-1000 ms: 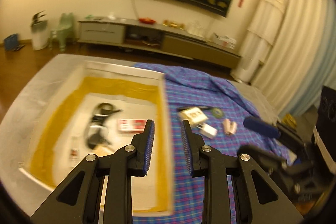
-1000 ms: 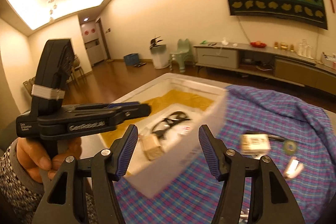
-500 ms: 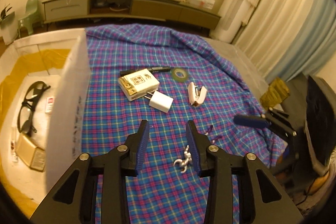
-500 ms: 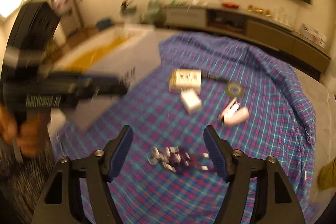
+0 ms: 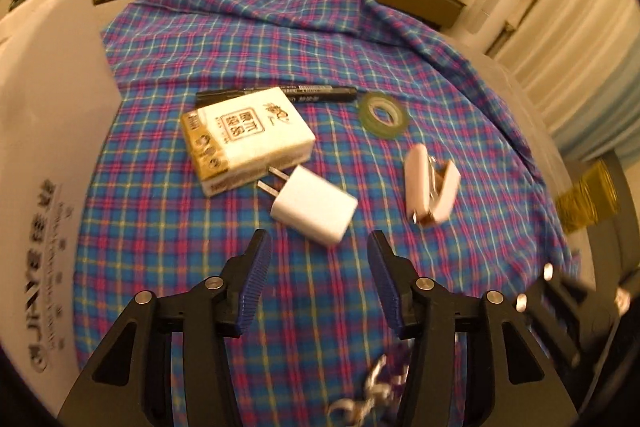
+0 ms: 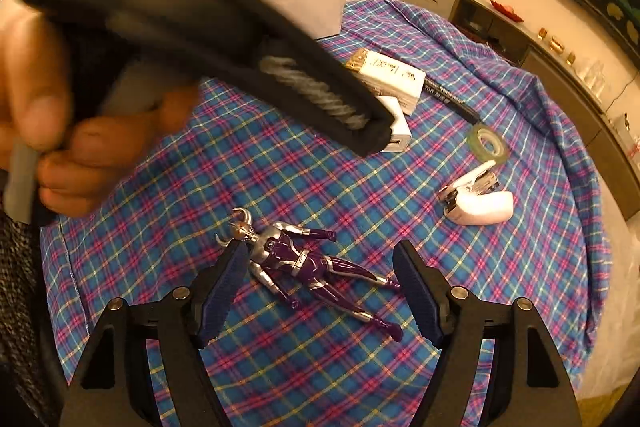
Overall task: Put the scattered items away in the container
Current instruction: 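Move the left tool toward the white charger while the right tool approaches the figurine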
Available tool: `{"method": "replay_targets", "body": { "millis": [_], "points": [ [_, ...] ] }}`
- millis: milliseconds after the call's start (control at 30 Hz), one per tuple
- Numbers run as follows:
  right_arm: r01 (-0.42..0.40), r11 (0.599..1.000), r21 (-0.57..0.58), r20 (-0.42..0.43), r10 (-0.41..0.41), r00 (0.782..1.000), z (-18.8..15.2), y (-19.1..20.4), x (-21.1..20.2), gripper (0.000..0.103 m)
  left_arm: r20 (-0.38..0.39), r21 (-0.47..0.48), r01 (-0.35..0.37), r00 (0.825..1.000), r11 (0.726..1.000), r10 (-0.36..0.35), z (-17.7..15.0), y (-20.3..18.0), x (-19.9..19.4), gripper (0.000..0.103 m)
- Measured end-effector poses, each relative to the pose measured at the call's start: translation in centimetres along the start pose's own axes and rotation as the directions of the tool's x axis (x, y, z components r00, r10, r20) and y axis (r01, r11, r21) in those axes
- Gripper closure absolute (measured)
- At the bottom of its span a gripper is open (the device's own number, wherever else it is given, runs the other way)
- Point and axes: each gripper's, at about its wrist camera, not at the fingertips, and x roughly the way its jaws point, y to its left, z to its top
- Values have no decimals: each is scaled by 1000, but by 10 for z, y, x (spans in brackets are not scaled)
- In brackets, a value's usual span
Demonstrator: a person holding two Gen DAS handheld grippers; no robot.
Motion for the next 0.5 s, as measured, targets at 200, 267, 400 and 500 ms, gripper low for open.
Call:
{"method": "replay_targets", "body": {
  "millis": [200, 267, 400, 500],
  "points": [
    [-55, 988, 145, -14, 58, 998, -6, -12, -4, 66, 9, 4, -74, 997, 997, 74, 1, 7, 4, 47],
    [-104, 975, 195, -29, 112, 993, -10, -15, -9, 82, 36, -10, -107, 994, 994, 107, -3, 16, -5, 47],
    [-218, 946, 239, -35, 233, 972, -16, -8, -15, 87, 61, -3, -104, 993, 995, 104, -6, 19, -16, 48],
    [-194, 957, 216, -14, 202, 979, -15, -4, -17, 73, 56, 7, -90, 994, 996, 90, 2, 9, -10, 47]
  ]
}}
